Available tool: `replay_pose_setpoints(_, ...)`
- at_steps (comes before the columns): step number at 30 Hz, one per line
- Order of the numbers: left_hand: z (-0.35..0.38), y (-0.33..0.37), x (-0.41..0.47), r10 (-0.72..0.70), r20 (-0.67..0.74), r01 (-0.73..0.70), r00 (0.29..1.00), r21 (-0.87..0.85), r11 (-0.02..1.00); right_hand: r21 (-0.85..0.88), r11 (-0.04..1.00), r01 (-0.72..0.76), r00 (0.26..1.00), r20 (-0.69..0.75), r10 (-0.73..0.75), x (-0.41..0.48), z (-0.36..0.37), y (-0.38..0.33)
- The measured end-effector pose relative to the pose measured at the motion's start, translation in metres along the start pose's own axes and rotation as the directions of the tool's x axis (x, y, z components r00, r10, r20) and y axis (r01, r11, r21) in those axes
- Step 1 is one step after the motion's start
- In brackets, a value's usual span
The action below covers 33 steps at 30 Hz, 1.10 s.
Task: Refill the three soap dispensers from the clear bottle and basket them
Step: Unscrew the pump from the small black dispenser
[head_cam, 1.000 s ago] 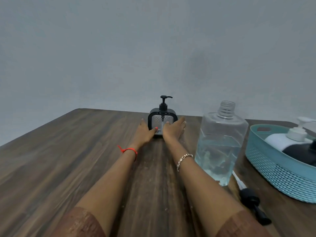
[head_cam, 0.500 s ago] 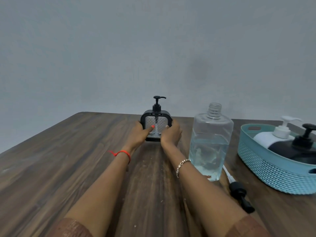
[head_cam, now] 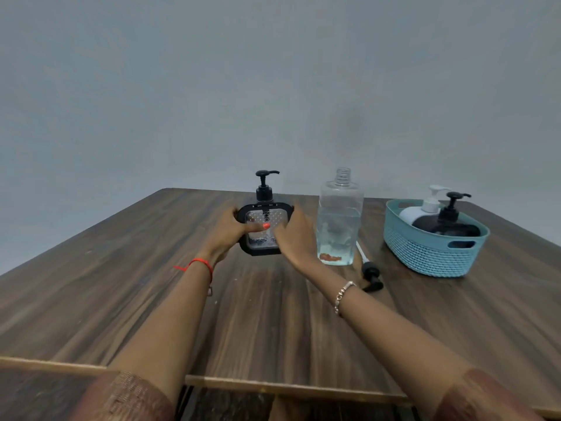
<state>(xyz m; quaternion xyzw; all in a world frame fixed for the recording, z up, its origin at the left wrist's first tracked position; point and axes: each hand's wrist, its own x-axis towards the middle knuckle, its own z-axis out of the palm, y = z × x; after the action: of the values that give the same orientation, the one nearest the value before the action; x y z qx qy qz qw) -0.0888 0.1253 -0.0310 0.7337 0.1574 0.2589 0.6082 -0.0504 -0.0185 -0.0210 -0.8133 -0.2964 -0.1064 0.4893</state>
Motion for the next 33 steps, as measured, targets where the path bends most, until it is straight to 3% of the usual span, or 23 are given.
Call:
replay_pose_setpoints(7,0.021,0.014,-0.046,0.046,0.030,-0.044,0.999,-0.053,0.998,0.184,0.983,0.023,0.999,-0.044,-0.015,-0.025,-0.049,-0.001)
replay_pose_setpoints(14,0.040,0.019,-0.063,0.108,0.102,-0.112,0.989,0.026,0.993,0.176,0.979,0.102,0.995,-0.014,-0.101,-0.018,-0.069,-0.007)
replay_pose_setpoints(20,0.044,0.012,-0.066,0.093,0.166,-0.099,0.982,0.029,0.995,0.254,0.958,0.132,0.972,0.154,-0.175,-0.012,-0.087,0.003)
replay_pose_setpoints(25,0.046,0.010,-0.067,0.082,0.243,-0.080,0.967,-0.019,0.997,0.337,0.935,0.111,0.913,0.337,-0.230,-0.006,-0.101,0.014)
replay_pose_setpoints(29,0.050,0.011,-0.068,0.061,0.255,-0.056,0.965,-0.027,0.998,0.524,0.847,-0.090,0.822,0.520,-0.234,0.004,-0.110,0.026)
replay_pose_setpoints(31,0.054,0.011,-0.068,0.062,0.213,-0.058,0.975,-0.027,0.998,0.564,0.814,-0.136,0.829,0.515,-0.218,0.008,-0.110,0.029)
replay_pose_setpoints(33,0.057,0.012,-0.067,0.065,0.169,-0.061,0.984,-0.033,0.998,0.510,0.854,-0.105,0.885,0.439,-0.154,0.006,-0.106,0.026)
